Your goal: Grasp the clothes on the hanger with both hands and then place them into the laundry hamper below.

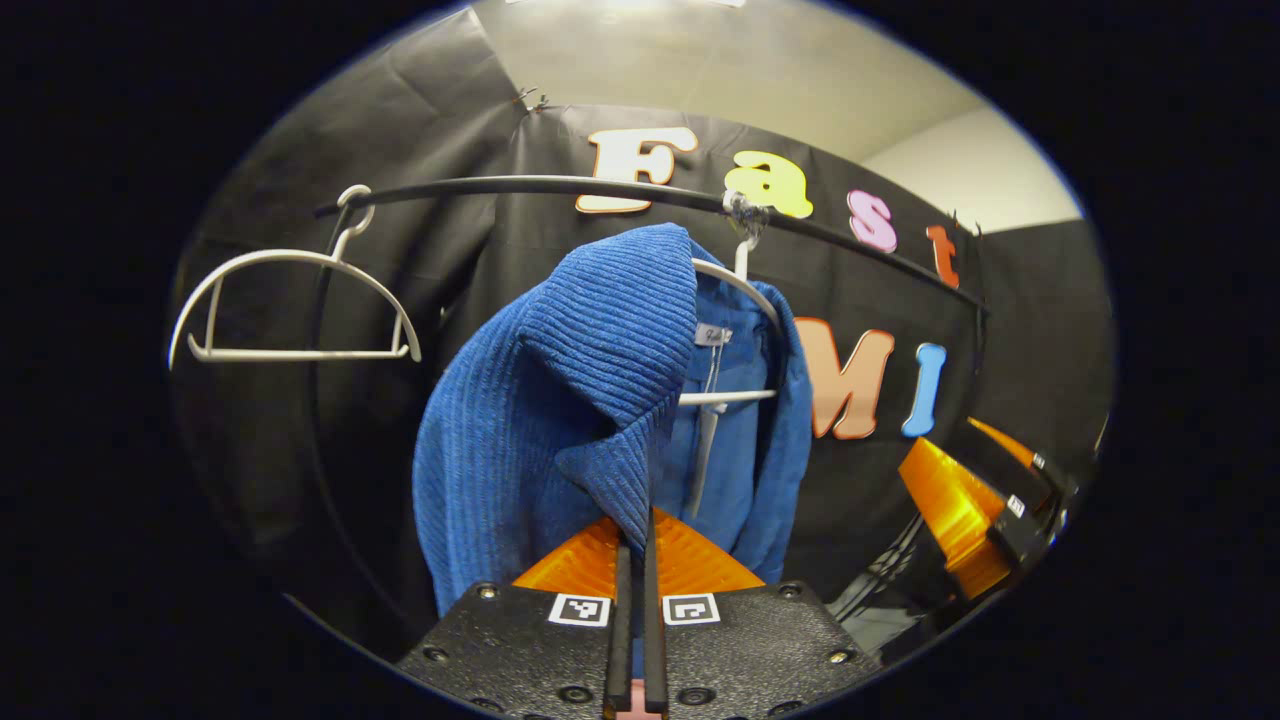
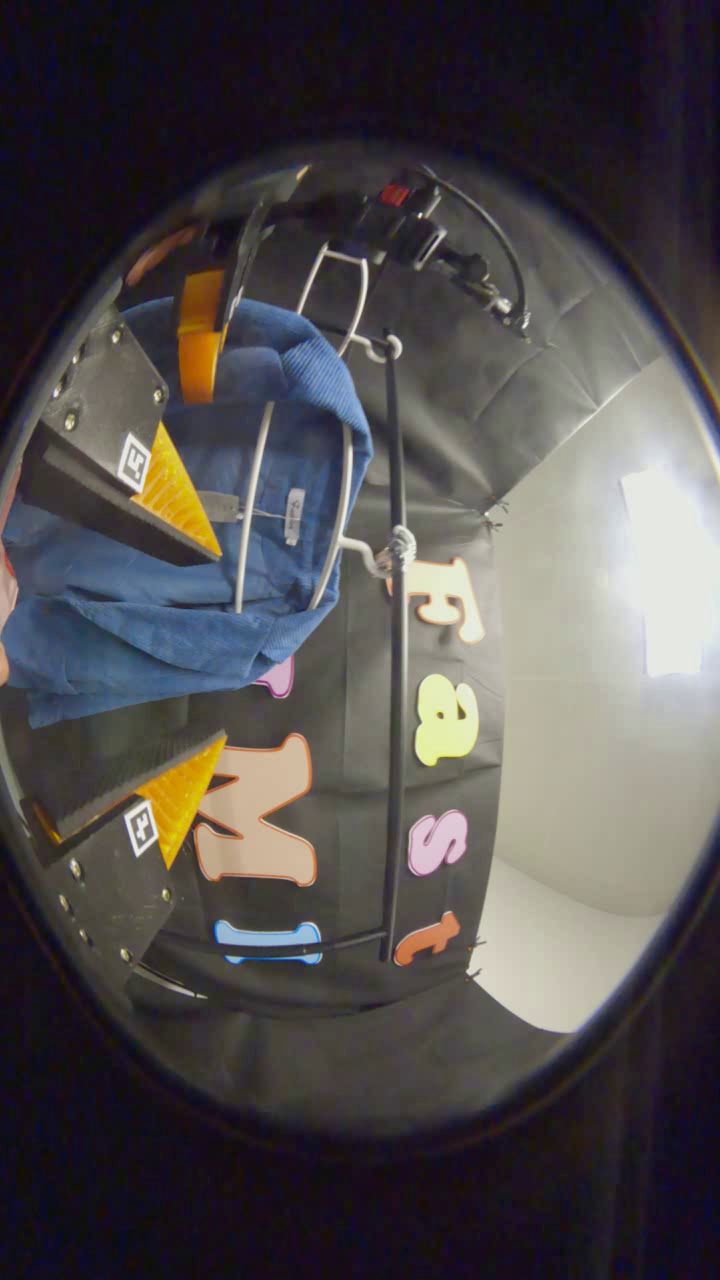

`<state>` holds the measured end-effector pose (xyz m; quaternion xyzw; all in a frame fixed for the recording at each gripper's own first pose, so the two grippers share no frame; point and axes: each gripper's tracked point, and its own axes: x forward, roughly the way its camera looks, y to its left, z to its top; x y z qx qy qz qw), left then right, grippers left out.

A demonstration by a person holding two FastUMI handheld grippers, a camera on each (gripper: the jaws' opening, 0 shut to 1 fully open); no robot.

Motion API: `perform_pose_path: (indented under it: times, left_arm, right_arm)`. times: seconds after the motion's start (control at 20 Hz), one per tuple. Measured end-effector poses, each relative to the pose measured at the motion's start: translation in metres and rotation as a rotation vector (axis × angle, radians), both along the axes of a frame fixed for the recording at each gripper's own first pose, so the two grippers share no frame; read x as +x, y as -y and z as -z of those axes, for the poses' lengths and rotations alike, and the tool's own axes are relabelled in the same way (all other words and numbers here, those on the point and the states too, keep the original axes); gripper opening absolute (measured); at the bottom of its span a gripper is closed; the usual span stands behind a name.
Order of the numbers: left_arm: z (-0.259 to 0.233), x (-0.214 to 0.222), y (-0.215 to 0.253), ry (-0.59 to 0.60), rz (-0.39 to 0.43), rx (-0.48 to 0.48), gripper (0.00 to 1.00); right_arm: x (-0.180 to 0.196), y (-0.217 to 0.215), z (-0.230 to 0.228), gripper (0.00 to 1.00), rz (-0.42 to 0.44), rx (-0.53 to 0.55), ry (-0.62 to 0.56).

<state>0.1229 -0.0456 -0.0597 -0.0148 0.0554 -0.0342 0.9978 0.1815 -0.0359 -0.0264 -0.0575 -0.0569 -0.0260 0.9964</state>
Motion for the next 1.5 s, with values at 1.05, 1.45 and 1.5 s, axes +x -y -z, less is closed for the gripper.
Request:
perform_pose_path:
  times: [1.05, 1.45, 1.5]
  left_arm:
    - [0.023, -0.025, 0.012, 0.019, 0.089, 0.011, 0.00]
    - [-0.006, -0.057, -0.015, -0.055, 0.190, -0.069, 0.00]
    - [-0.008, -0.062, -0.018, -0.062, 0.198, -0.071, 0.00]
  right_arm:
    - [0.138, 0.018, 0.106, 0.34, 0.040, 0.121, -0.229]
    - [0.112, 0.030, 0.086, 0.03, 0.157, 0.014, -0.214]
    - [0.107, 0.035, 0.082, 0.02, 0.179, 0.006, -0.201]
